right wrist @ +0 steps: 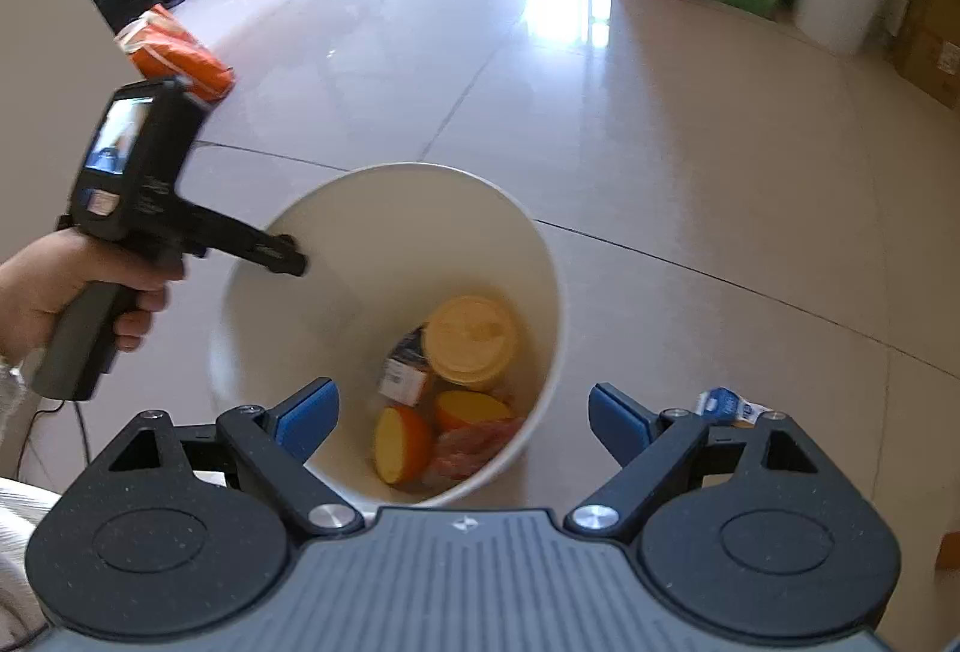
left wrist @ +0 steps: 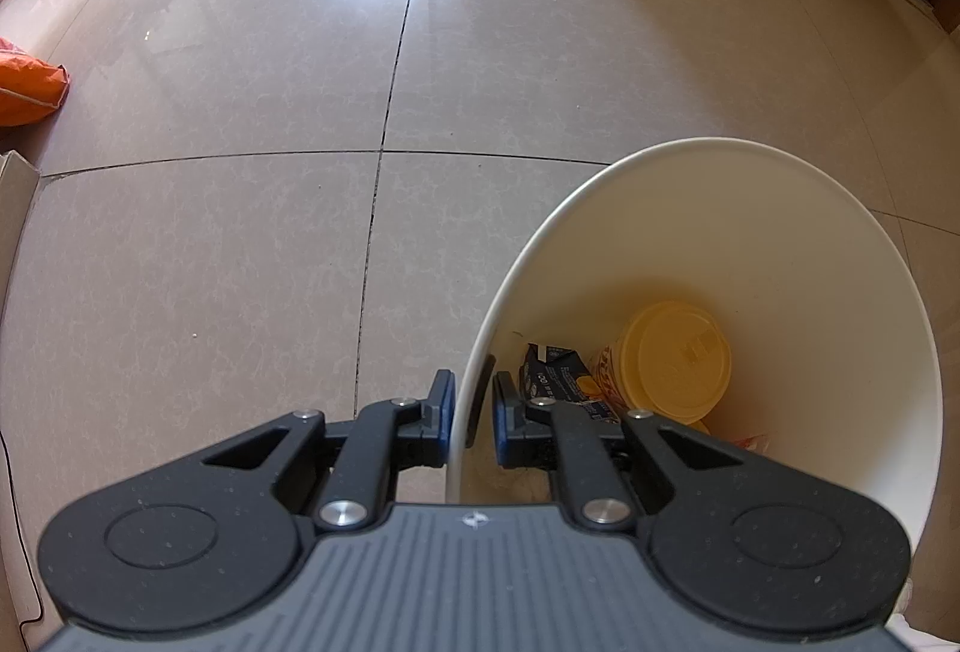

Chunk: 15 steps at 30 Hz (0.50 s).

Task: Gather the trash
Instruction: 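Lower the right tool and grasp the small clear plastic cup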

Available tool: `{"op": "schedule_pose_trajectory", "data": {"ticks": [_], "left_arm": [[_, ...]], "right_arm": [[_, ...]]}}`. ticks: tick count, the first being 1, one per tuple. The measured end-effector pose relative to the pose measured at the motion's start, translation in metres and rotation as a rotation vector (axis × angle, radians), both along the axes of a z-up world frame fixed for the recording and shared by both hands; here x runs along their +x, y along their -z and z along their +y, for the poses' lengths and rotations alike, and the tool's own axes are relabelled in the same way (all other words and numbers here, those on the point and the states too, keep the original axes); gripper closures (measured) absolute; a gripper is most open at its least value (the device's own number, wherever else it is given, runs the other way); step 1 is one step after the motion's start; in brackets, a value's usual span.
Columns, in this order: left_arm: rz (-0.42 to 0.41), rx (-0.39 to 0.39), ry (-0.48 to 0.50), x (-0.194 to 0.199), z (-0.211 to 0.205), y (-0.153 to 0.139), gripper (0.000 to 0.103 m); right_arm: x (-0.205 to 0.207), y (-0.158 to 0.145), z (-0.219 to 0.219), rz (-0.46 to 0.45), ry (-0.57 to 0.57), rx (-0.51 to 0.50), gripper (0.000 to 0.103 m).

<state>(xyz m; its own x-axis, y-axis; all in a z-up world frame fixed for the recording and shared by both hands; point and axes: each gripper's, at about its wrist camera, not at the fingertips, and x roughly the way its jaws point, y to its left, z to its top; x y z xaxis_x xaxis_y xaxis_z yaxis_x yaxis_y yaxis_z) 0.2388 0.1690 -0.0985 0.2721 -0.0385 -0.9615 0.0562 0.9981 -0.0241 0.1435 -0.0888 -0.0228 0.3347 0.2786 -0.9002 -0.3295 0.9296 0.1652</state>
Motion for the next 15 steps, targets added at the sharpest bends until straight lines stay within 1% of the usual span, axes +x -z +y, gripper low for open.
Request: {"op": "schedule_pose_trajectory", "data": {"ticks": [3, 7, 11, 15], "left_arm": [[0.001, -0.002, -0.001, 0.0, 0.0, 0.0, 0.092], [0.001, 0.0, -0.001, 0.0, 0.0, 0.0, 0.092], [0.0, 0.003, 0.001, 0.0, -0.001, 0.0, 0.092], [0.0, 0.003, 0.0, 0.0, -0.001, 0.001, 0.092]], "right_arm": [[-0.001, 0.007, -0.021, 0.001, 0.042, -0.009, 0.01], [-0.001, 0.03, -0.064, 0.018, 0.141, -0.032, 0.01], [-0.004, 0.066, -0.112, 0.038, 0.249, -0.066, 0.01], [-0.01, 0.111, -0.158, 0.1, 0.369, -0.08, 0.01]]}}
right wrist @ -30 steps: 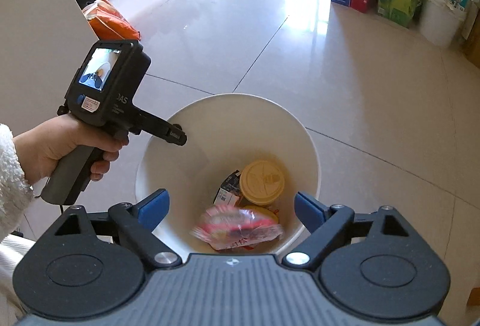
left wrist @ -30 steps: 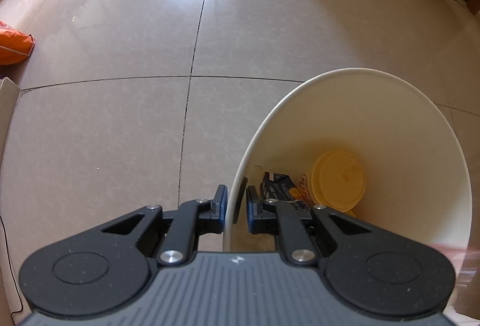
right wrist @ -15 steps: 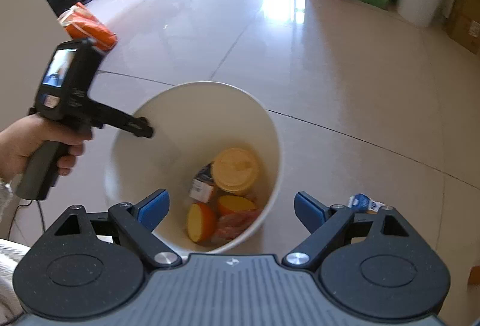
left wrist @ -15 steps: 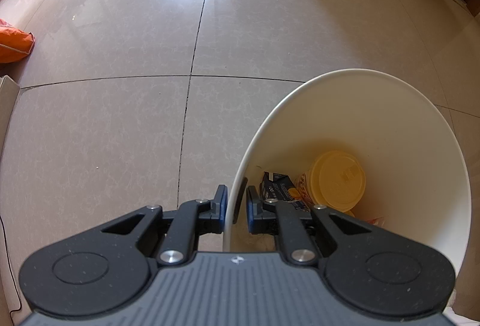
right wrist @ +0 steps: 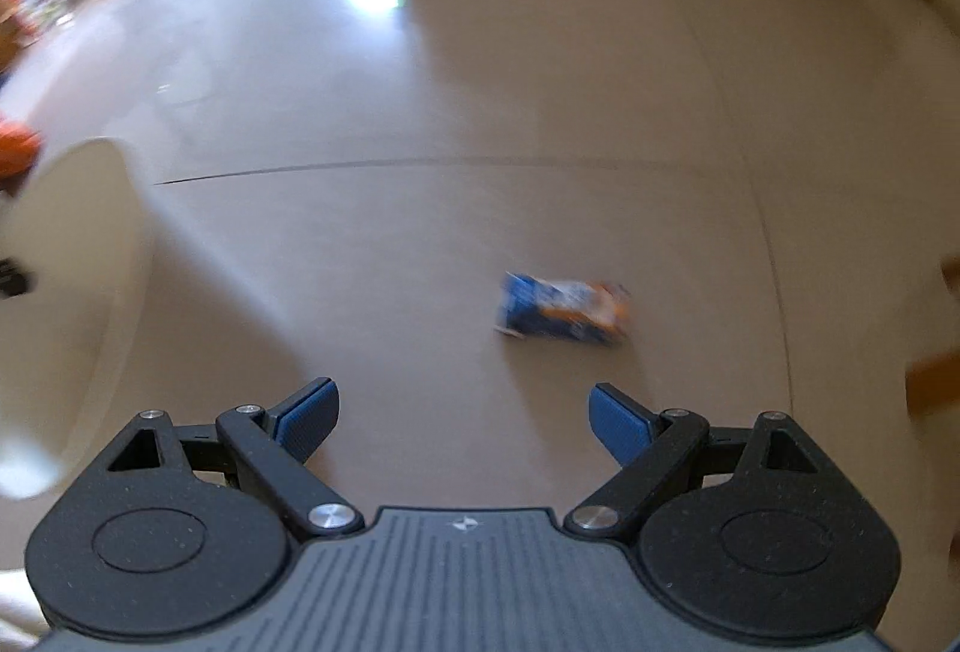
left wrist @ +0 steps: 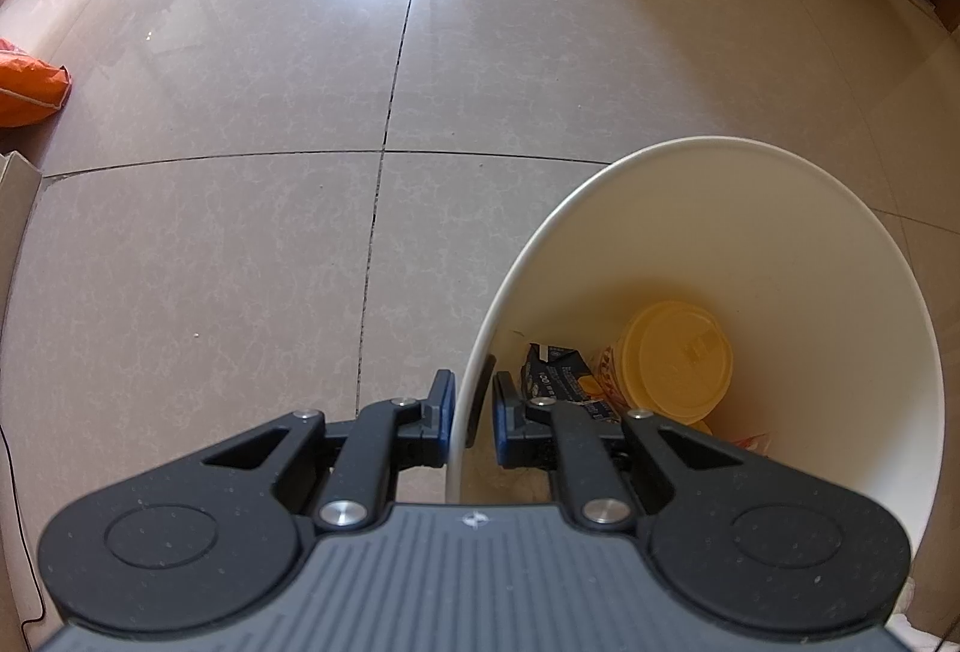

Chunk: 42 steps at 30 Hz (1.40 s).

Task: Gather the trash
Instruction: 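Lower the right tool and grasp the small clear plastic cup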

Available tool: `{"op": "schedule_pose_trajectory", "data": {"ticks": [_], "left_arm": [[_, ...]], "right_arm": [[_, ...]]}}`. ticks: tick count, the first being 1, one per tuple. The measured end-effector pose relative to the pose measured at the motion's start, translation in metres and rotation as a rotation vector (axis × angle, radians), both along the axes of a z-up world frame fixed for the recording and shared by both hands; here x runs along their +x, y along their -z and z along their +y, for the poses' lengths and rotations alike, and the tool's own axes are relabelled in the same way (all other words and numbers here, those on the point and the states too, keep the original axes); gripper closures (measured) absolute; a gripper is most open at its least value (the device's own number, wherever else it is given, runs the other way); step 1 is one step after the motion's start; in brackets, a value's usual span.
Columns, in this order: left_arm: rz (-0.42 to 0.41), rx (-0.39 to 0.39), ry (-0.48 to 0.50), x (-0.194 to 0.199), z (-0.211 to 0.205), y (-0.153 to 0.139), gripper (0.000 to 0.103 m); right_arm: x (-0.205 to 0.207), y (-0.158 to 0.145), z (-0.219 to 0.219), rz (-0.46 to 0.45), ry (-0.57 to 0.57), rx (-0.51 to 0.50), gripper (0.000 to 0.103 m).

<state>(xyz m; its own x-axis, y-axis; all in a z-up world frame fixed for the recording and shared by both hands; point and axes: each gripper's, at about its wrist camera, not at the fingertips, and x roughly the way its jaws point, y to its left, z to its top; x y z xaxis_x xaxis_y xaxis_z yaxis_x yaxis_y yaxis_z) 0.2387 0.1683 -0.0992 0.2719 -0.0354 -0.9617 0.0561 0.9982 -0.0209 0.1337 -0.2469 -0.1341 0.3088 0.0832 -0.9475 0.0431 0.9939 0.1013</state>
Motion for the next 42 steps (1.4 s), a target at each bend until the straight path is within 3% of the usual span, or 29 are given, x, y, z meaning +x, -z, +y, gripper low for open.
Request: {"op": "schedule_pose_trajectory", "data": {"ticks": [6, 12, 21, 26, 31, 36, 42], "left_arm": [[0.001, 0.007, 0.005, 0.0, -0.002, 0.0, 0.092], [0.007, -0.008, -0.005, 0.002, 0.002, -0.002, 0.092], [0.004, 0.007, 0.007, 0.001, -0.001, -0.001, 0.092], [0.005, 0.01, 0.01, 0.001, -0.002, -0.001, 0.092], [0.003, 0.017, 0.013, 0.001, -0.004, 0.0, 0.092], [0.004, 0.017, 0.011, 0.001, -0.004, 0.0, 0.092], [0.004, 0.013, 0.011, 0.001, -0.004, 0.0, 0.092]], "right_arm": [[-0.005, 0.069, -0.05, 0.08, 0.161, 0.0, 0.013], [-0.006, 0.132, -0.087, 0.158, 0.313, 0.028, 0.023], [0.004, 0.19, -0.106, 0.194, 0.401, -0.009, 0.036], [0.009, 0.205, -0.11, 0.211, 0.427, -0.041, 0.042], [0.012, 0.216, -0.11, 0.214, 0.436, -0.066, 0.065], [0.012, 0.219, -0.11, 0.226, 0.42, -0.098, 0.065], [0.014, 0.193, -0.102, 0.235, 0.358, -0.124, 0.065]]}}
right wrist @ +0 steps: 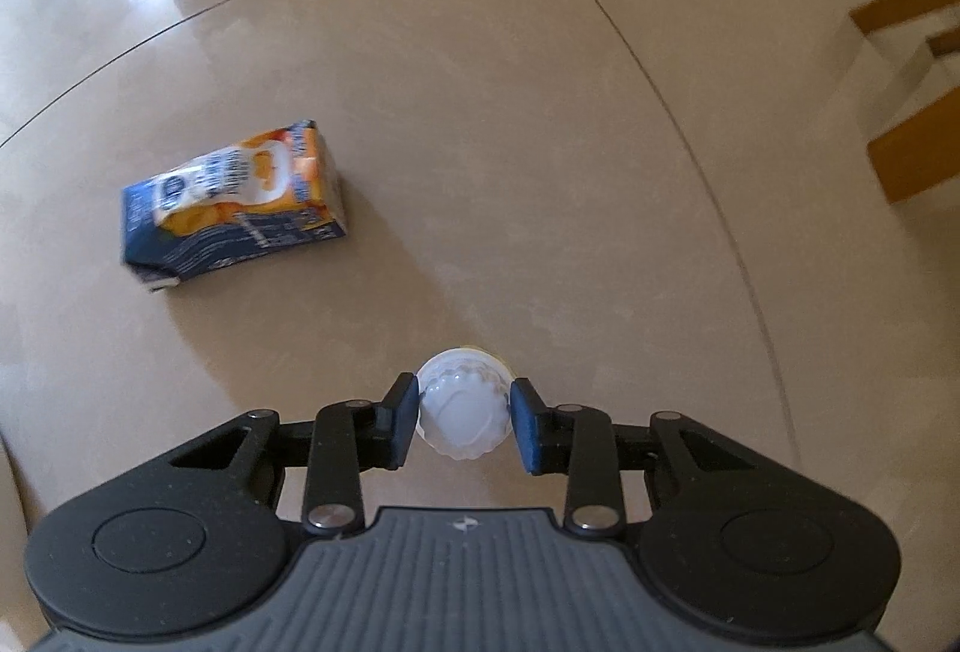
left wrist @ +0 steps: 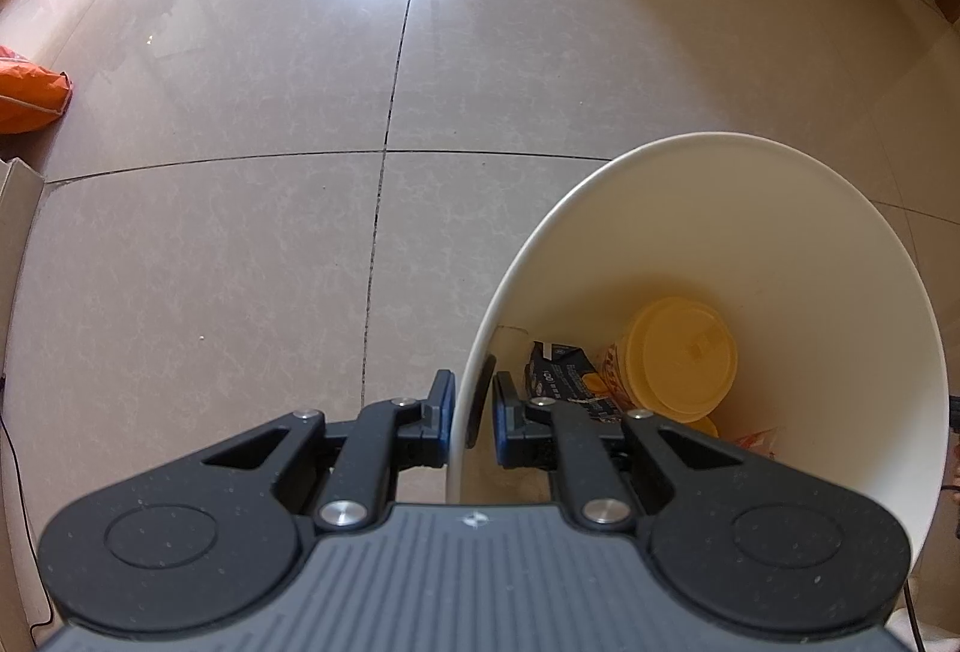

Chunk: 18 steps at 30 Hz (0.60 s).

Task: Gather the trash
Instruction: 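Carry the clear cup over the bin and release it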

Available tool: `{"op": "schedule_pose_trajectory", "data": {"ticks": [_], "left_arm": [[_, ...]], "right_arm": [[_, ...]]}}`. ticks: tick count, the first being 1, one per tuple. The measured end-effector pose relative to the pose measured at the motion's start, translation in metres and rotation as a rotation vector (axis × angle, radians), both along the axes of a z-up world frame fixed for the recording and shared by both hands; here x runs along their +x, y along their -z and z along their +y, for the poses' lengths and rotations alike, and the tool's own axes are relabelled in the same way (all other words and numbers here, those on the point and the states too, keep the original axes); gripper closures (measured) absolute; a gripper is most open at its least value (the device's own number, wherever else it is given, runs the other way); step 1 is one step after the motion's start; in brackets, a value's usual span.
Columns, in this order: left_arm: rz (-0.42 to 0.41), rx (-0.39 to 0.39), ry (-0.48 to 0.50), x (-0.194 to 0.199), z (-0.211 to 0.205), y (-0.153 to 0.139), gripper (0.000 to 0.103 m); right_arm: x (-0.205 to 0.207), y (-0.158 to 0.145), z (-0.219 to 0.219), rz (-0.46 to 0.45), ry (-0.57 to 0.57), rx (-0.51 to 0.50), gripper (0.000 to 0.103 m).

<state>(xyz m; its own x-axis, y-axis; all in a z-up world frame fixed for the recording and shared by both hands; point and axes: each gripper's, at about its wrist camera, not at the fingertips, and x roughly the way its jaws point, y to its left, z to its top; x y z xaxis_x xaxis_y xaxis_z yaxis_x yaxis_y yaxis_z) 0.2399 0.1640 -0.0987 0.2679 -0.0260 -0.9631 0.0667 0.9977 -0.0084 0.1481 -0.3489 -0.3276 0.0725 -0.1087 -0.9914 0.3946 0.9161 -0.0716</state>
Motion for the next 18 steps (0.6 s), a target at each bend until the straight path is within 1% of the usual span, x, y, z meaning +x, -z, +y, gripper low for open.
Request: {"op": "schedule_pose_trajectory", "data": {"ticks": [3, 8, 13, 18], "left_arm": [[-0.006, -0.018, -0.006, -0.001, 0.002, 0.0, 0.092], [-0.006, -0.022, -0.012, -0.002, 0.005, -0.001, 0.092], [-0.009, -0.029, -0.012, -0.003, 0.009, -0.001, 0.092], [-0.005, -0.044, -0.024, -0.002, 0.013, -0.001, 0.092]], "right_arm": [[0.0, -0.025, 0.003, -0.002, -0.039, 0.004, 0.065], [0.003, -0.08, 0.021, -0.038, -0.111, 0.025, 0.065], [0.002, -0.163, 0.061, -0.123, -0.249, 0.071, 0.065], [-0.001, -0.248, 0.115, -0.235, -0.408, 0.143, 0.065]]}}
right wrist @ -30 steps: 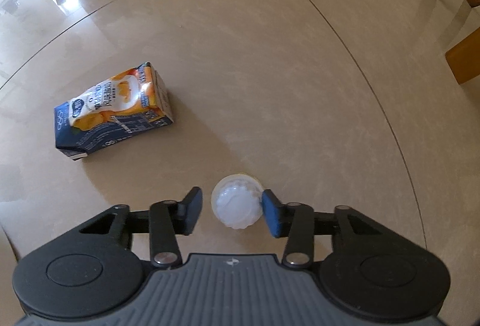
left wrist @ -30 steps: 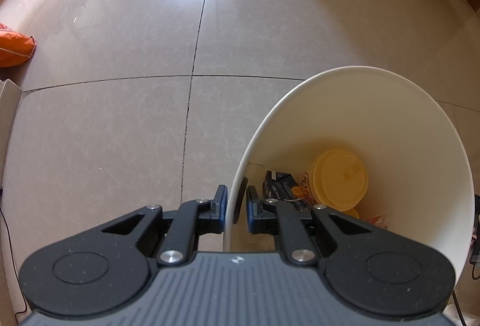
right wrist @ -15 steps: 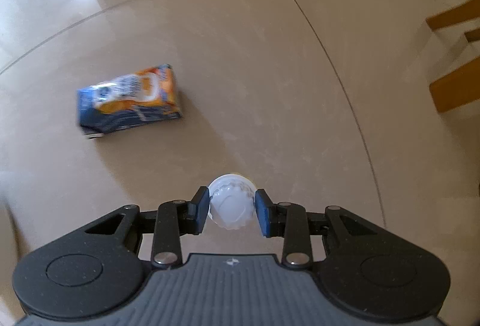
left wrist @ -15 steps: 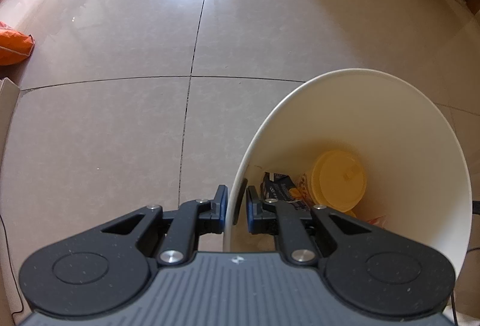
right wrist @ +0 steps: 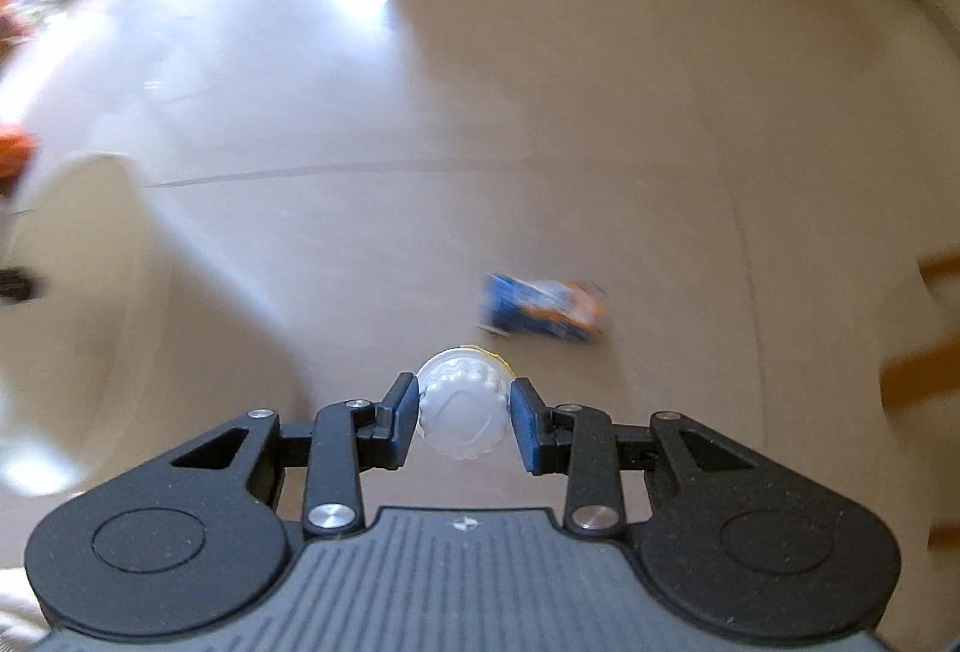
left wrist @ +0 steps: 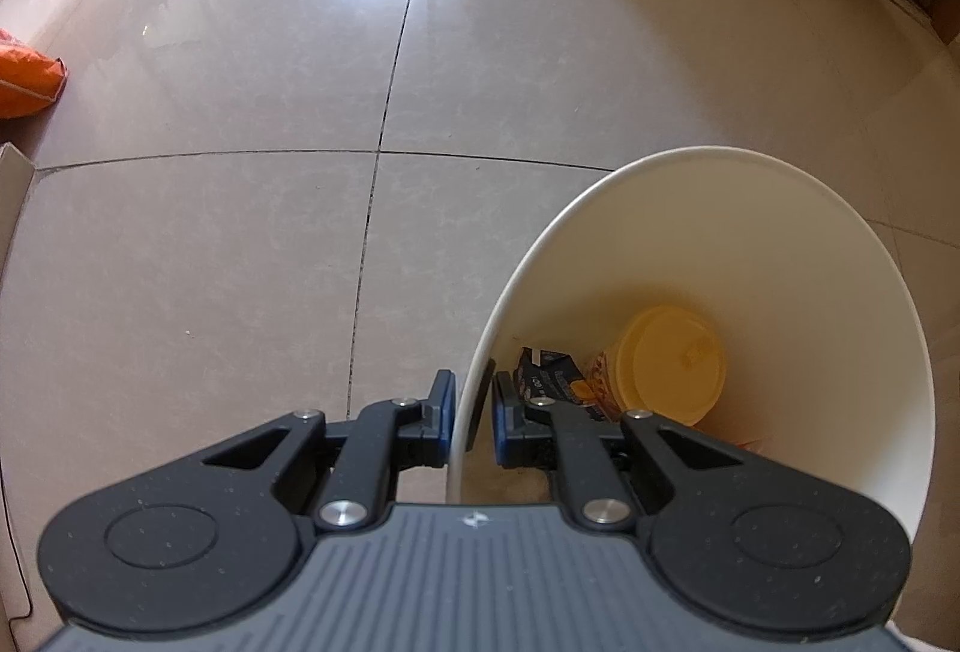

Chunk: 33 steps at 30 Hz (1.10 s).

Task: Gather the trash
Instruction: 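Carry the clear cup over the bin and release it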

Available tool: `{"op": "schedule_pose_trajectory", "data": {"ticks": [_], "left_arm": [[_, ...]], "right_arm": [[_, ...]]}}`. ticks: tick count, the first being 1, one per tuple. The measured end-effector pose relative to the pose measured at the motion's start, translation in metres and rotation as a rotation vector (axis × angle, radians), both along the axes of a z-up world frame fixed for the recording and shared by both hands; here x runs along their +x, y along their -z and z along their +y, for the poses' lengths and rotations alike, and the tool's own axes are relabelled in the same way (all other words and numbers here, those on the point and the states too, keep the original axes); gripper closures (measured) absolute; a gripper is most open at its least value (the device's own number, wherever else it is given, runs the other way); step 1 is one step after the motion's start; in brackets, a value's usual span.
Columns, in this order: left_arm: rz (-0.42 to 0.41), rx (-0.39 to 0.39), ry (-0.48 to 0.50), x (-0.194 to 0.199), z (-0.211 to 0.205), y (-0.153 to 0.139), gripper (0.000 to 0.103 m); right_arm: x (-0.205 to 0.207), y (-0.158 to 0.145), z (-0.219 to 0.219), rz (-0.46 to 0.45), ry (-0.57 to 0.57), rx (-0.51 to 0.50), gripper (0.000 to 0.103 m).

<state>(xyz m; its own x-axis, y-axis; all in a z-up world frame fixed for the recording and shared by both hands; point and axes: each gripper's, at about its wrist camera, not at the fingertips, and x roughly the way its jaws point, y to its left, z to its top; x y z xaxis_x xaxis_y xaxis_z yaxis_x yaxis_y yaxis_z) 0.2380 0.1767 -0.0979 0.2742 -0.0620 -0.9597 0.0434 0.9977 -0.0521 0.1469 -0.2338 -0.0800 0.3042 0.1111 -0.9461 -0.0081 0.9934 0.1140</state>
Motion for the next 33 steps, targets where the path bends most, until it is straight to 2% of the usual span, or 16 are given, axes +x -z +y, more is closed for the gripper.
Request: {"op": "schedule_pose_trajectory", "data": {"ticks": [5, 9, 17, 19, 22, 33], "left_arm": [[-0.007, 0.024, 0.017, -0.001, -0.005, 0.001, 0.092], [-0.004, 0.012, 0.009, -0.001, -0.004, 0.002, 0.092], [-0.005, 0.013, 0.01, -0.001, -0.004, 0.001, 0.092], [-0.006, 0.012, 0.012, -0.001, -0.004, 0.001, 0.092], [-0.007, 0.012, 0.014, -0.002, -0.004, 0.001, 0.092], [-0.005, 0.011, 0.01, -0.001, -0.003, 0.002, 0.092]], "right_arm": [[-0.004, -0.062, 0.062, -0.079, -0.172, 0.066, 0.065], [-0.006, -0.087, 0.107, -0.1, -0.287, 0.097, 0.065], [-0.004, -0.09, 0.162, -0.085, -0.427, 0.136, 0.063], [-0.004, -0.089, 0.17, -0.083, -0.447, 0.139, 0.039], [-0.012, -0.097, 0.178, -0.108, -0.468, 0.138, 0.037], [-0.006, -0.093, 0.154, -0.1, -0.384, 0.143, 0.028]]}}
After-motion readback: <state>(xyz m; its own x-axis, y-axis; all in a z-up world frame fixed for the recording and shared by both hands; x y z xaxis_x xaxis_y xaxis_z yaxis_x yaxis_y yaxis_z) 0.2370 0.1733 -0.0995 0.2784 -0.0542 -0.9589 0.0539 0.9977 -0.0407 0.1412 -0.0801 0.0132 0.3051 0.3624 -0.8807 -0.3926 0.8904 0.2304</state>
